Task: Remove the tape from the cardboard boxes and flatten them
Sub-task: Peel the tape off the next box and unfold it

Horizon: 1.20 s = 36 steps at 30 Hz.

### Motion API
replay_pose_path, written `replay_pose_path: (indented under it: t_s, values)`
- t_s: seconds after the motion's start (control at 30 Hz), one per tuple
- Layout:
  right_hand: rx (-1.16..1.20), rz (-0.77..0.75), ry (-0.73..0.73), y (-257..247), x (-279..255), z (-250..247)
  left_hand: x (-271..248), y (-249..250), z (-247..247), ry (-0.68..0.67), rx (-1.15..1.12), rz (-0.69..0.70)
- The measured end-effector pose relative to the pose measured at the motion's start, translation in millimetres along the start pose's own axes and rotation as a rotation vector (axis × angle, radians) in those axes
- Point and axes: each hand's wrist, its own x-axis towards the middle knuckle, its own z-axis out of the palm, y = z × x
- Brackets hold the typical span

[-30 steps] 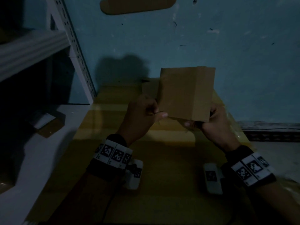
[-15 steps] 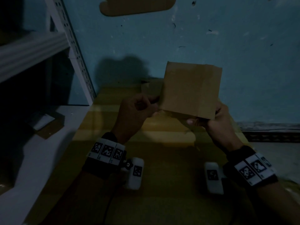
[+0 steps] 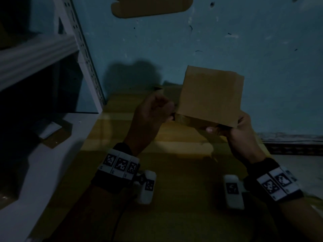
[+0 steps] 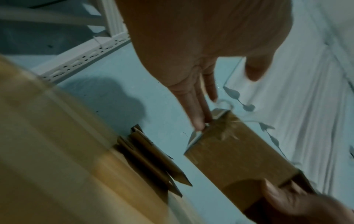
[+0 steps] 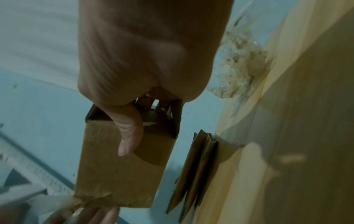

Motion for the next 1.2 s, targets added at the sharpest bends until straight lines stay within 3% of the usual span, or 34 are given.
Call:
replay_pose_path:
  t_s: [0.2, 0.33, 0.4, 0.53, 0.7, 0.93, 1.03, 1.2]
  values:
    - [-0.111, -0.035, -0.047, 8.3, 1.0, 2.5, -4.9, 8.6, 9.5, -0.037, 0.523, -0.045]
    - [-0.108, -0.046, -0.036, 10.6, 0.8, 1.9, -6.0, 7.4, 15.0, -0.125, 1.049, 0.061]
    - [-0.100, -0.053, -0.047, 8.2, 0.4, 3.3, -8.2, 4.5, 15.2, -0.083, 1.132, 0.091]
    - [-0.115, -0.051, -0.051, 6.0, -0.8, 5.9, -8.0, 0.2, 12.7, -0.058, 0.982, 0.084]
    - [-0.105, -0.012, -0.023, 4.3, -0.1, 5.9, -3.7, -7.8, 8.3, -0.002, 0.794, 0.205]
    - [-0.096, 0.043, -0.008, 3.9, -0.8, 10.8, -2.6, -5.4, 7.7, 0.016, 1.122, 0.161]
    - [-0.058, 0.042, -0.002, 2.7, -0.2, 11.7, 1.4, -14.0, 3.4, -0.012, 0.847, 0.199]
    - [0.011, 0.072, 0.022, -2.6, 0.9, 4.7, 1.0, -9.8, 2.6, -0.030, 0.362, 0.049]
